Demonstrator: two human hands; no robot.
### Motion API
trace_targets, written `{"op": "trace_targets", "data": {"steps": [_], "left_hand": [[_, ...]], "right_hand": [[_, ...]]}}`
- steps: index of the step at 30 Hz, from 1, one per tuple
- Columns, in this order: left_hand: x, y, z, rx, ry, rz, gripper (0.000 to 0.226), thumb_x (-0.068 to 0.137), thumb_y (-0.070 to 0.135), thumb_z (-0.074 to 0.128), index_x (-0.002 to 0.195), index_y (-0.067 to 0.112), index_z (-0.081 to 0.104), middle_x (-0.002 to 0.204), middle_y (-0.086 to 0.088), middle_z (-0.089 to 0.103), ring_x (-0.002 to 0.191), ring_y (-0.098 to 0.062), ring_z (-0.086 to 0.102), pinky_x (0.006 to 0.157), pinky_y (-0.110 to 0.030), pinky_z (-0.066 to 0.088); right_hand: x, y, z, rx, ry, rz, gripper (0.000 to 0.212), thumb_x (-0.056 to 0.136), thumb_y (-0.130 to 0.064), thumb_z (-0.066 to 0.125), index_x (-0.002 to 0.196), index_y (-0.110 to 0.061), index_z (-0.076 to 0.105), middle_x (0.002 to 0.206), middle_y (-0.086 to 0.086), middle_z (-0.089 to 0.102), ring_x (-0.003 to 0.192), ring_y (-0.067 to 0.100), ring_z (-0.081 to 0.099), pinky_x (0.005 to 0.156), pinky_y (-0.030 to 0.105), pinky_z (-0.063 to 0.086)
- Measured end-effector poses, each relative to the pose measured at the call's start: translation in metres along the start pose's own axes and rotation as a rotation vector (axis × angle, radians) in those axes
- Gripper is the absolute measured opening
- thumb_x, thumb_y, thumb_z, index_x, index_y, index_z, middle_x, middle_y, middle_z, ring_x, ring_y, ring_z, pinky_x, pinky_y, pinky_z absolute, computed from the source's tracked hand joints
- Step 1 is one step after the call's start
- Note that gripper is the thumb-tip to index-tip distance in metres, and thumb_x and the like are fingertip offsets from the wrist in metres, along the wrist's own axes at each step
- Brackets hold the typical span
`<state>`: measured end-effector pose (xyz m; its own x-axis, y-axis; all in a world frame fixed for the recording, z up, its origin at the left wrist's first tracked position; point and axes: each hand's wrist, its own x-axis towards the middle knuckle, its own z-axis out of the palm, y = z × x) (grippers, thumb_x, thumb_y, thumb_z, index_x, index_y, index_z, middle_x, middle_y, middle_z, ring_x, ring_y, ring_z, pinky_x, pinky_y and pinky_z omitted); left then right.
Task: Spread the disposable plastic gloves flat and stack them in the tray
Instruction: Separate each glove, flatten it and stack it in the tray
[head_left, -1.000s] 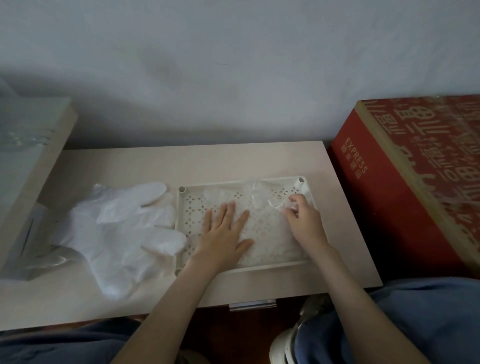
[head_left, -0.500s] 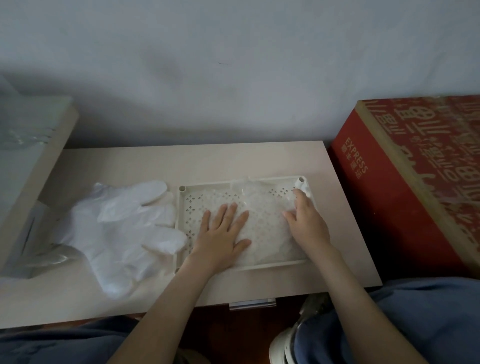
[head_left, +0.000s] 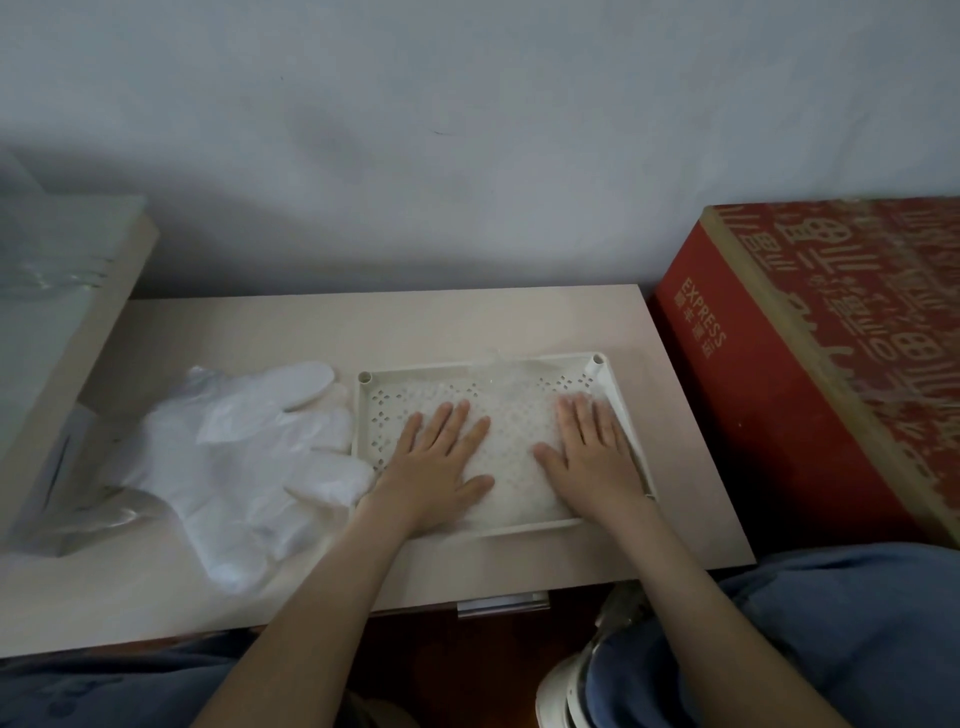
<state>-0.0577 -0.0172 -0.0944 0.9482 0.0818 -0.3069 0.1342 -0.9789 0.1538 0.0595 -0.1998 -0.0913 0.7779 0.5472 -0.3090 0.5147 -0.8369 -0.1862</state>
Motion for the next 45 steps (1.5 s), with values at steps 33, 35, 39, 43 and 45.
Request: {"op": "trace_targets", "data": {"steps": [33,35,39,43,45], "left_hand": [[-0.116,-0.041,-0.099,-0.77,0.913,-0.765,0.027,0.103,0.024,0.03,0.089,0.007,0.046,0.072,-0.005,0.06,0.064,-0.025,0.059,0.049,-0.03,0.04],[-0.122,-0.027,-0.128,-1.234,0.99,-0.63,0.027,0.103,0.022,0.031,0.087,0.007,0.047,0.08,-0.007,0.069,0.07,-0.024,0.068,0.064,-0.037,0.055],[-0.127,-0.018,-0.153,-2.197,0.59,-0.245,0.037,0.104,0.027,0.031,0.105,0.0,0.056,0.094,-0.018,0.072,0.078,-0.027,0.072,0.069,-0.037,0.059],[-0.105,-0.027,-0.125,-2.327,0.394,-0.177,0.032,0.102,0.026,0.04,0.112,0.003,0.06,0.085,0.002,0.072,0.074,-0.005,0.069,0.065,-0.019,0.055],[-0.087,-0.032,-0.106,-2.395,0.174,-0.085,0.016,0.1,0.014,0.044,0.1,0.003,0.056,0.069,0.001,0.07,0.061,-0.005,0.067,0.054,-0.017,0.053]], "right_hand": [[-0.018,-0.169,-0.032,0.922,0.016,-0.382,0.037,0.096,-0.025,0.055,0.132,-0.027,0.048,0.127,-0.016,0.049,0.117,-0.001,0.048,0.103,0.024,0.039],[-0.017,-0.17,-0.036,1.134,-0.123,-0.366,0.05,0.088,-0.045,0.063,0.131,-0.025,0.047,0.124,-0.019,0.05,0.112,-0.004,0.049,0.101,0.028,0.039],[-0.009,-0.157,-0.039,1.629,-0.414,-0.32,0.1,0.07,-0.061,0.072,0.148,-0.017,0.027,0.146,0.006,0.044,0.134,0.02,0.044,0.115,0.048,0.026],[-0.015,-0.135,-0.055,1.866,-0.565,-0.269,0.093,0.074,-0.064,0.059,0.147,-0.015,0.03,0.148,0.014,0.041,0.13,0.027,0.048,0.11,0.048,0.034],[-0.016,-0.12,-0.061,1.959,-0.538,-0.269,0.09,0.072,-0.056,0.069,0.143,-0.012,0.038,0.144,0.014,0.045,0.125,0.027,0.051,0.104,0.042,0.041]]}}
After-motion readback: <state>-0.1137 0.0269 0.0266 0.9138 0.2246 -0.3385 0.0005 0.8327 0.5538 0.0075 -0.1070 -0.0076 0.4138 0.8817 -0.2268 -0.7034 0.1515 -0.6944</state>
